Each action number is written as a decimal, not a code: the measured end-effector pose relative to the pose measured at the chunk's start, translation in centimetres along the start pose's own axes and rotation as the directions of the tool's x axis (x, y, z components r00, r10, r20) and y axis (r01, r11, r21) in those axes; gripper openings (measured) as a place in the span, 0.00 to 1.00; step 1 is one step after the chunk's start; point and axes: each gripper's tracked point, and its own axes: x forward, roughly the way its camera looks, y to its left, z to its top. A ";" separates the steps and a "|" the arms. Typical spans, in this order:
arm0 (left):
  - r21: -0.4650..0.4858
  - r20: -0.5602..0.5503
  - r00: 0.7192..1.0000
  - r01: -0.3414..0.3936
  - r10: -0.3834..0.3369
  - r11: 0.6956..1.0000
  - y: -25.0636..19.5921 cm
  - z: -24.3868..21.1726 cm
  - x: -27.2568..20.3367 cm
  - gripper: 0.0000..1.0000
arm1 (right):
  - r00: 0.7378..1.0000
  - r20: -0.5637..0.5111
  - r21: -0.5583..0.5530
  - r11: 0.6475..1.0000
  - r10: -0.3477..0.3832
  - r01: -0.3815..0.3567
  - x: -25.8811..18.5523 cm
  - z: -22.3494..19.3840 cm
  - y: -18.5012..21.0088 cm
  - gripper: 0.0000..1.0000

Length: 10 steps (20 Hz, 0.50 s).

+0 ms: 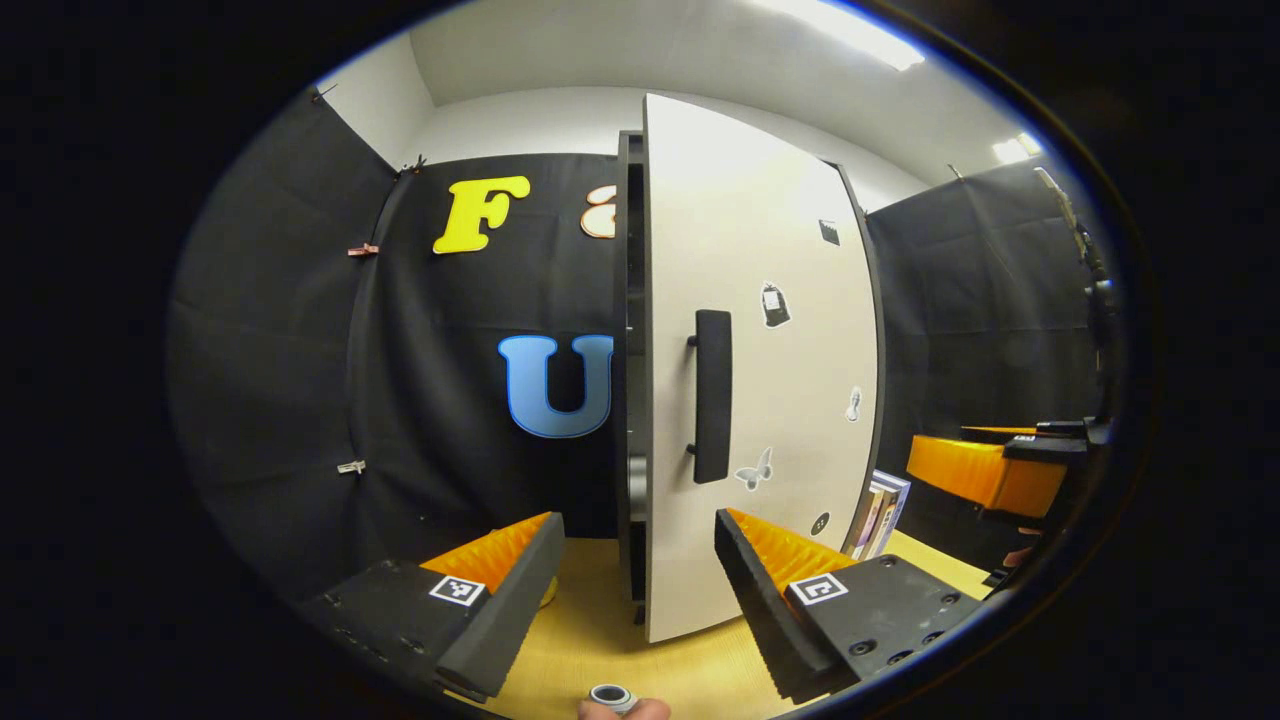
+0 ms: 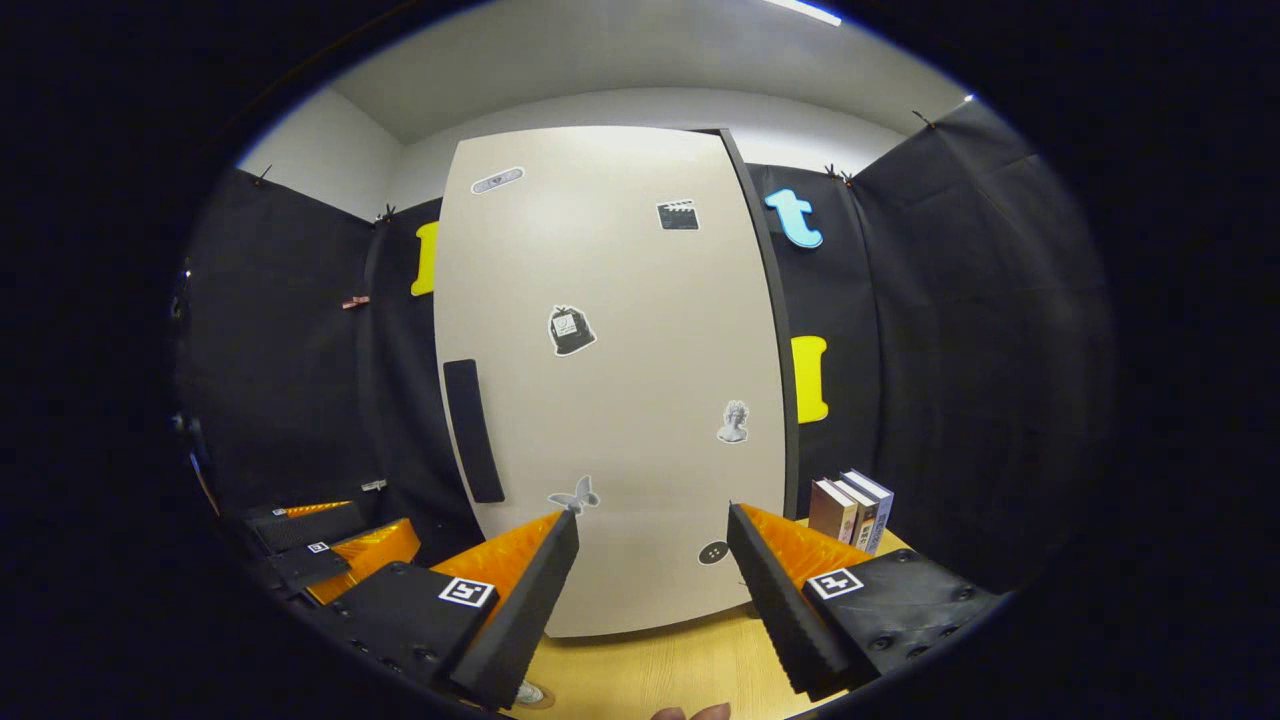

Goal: Open the cabinet door with the right hand, grasp the bottle in the cabinet with the left hand and place it on the coaster, then close the cabinet door with the right hand.

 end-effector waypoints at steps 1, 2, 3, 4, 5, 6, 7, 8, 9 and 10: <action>0.002 0.004 1.000 0.001 -0.001 1.000 -0.2 0.2 -0.1 0.94 | 1.000 -0.001 -0.005 1.000 0.000 0.000 -0.1 -0.2 -0.1 0.97; 0.006 0.005 1.000 0.002 -0.002 1.000 -0.3 0.3 -0.1 0.94 | 1.000 -0.002 -0.007 1.000 -0.001 0.001 -0.1 -0.3 -0.2 0.97; 0.009 0.006 1.000 0.002 -0.002 1.000 -0.4 0.3 -0.1 0.94 | 1.000 -0.004 -0.005 1.000 -0.001 0.001 -0.5 -0.5 -0.3 0.97; 0.009 0.007 1.000 0.001 -0.001 1.000 -0.5 0.3 -0.1 0.94 | 1.000 -0.005 -0.002 1.000 -0.004 0.004 -0.7 -0.5 -0.5 0.97; 0.008 0.005 1.000 0.000 0.000 1.000 -0.6 0.2 -0.1 0.94 | 1.000 -0.005 0.000 1.000 -0.008 0.008 -0.9 -0.5 -0.9 0.97; 0.005 0.005 1.000 -0.001 0.001 1.000 -0.7 0.2 -0.2 0.95 | 1.000 -0.005 0.000 1.000 -0.012 0.012 -1.1 -0.5 -1.2 0.97; 0.002 0.005 1.000 0.000 0.000 1.000 -0.7 0.2 -0.2 0.94 | 1.000 -0.004 -0.001 1.000 -0.014 0.014 -1.1 -0.5 -1.4 0.97; -0.001 0.004 1.000 0.001 -0.001 1.000 -1.0 0.2 -0.3 0.94 | 1.000 -0.003 -0.004 1.000 -0.017 0.017 -1.2 -0.5 -1.6 0.97; -0.002 0.002 1.000 0.001 -0.001 1.000 -1.0 0.3 -0.3 0.94 | 1.000 0.001 -0.010 1.000 -0.021 0.021 -1.3 -0.4 -1.9 0.97; -0.002 0.003 1.000 -0.001 0.001 1.000 -1.0 0.3 -0.3 0.94 | 1.000 0.005 -0.015 1.000 -0.025 0.026 -1.4 -0.3 -2.1 0.97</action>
